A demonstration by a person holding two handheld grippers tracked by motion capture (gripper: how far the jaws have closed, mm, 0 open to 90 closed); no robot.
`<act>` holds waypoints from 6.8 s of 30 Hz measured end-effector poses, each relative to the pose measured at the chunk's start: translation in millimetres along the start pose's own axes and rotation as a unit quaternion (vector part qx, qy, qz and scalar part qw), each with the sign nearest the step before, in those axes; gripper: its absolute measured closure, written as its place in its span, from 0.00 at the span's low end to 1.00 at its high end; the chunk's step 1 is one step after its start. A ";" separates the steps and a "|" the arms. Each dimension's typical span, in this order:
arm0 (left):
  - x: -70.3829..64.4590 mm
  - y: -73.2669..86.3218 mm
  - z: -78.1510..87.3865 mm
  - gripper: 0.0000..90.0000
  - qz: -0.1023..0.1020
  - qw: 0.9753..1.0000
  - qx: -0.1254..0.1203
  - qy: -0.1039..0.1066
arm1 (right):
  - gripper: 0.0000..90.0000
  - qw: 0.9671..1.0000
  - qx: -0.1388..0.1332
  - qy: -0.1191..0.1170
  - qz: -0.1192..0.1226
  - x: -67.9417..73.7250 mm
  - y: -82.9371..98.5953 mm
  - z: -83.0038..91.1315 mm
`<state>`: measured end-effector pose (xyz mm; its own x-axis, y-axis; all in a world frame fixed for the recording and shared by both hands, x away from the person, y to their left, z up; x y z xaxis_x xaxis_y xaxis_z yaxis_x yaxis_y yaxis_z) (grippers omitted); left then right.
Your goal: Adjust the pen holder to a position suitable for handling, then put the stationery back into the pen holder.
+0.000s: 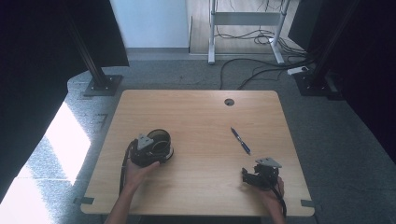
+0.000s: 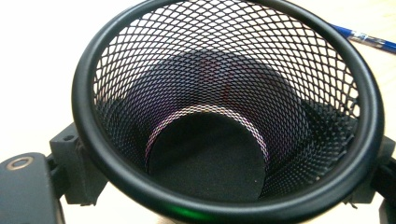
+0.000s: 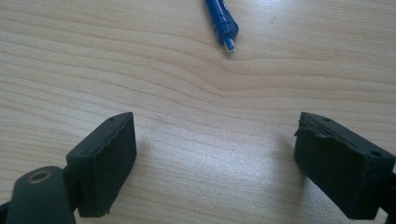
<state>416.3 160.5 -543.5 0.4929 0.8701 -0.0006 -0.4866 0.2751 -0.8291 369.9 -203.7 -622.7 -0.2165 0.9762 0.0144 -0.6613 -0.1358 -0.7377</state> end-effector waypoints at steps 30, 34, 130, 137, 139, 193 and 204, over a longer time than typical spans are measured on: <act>-40.4 -8.8 -1.8 0.12 -0.020 0.999 -0.007 0.033 | 0.14 1.000 0.000 0.000 0.000 0.0 0.0 0.0; -47.4 -10.9 -4.2 0.12 -0.023 0.999 -0.007 0.038 | 0.14 1.000 0.000 0.000 0.000 0.0 0.0 0.0; -103.3 -11.4 -8.8 0.03 -0.037 0.996 -0.031 0.081 | 0.14 1.000 0.000 0.000 0.000 0.0 0.0 0.0; -89.8 -0.6 2.6 0.04 -0.026 0.997 -0.023 0.076 | 0.14 1.000 0.000 0.000 0.000 0.0 0.0 0.0; -87.7 0.9 3.7 0.05 -0.025 0.997 -0.022 0.074 | 0.14 1.000 0.000 0.000 0.000 0.0 0.0 0.0; -45.0 45.5 17.2 0.15 0.027 0.998 0.017 0.060 | 0.27 0.997 -0.056 -0.036 -0.028 14.1 -58.0 7.4; -37.6 47.2 22.4 0.16 0.040 0.997 0.017 0.056 | 0.28 0.998 -0.051 -0.046 -0.013 17.5 -86.0 -1.7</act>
<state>358.7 149.9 -570.1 0.5281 0.8390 -0.1310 -0.5514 0.2215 -0.8043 424.1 -174.6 -560.1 -0.2674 0.9591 0.0931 -0.5929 -0.0876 -0.8005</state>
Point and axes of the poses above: each handheld gripper's, and its own axes: z roughly backward along the jaws, y roughly out of its underside, x roughly to its left, the point moved 10 cm from there along -z, roughly forward along the jaws
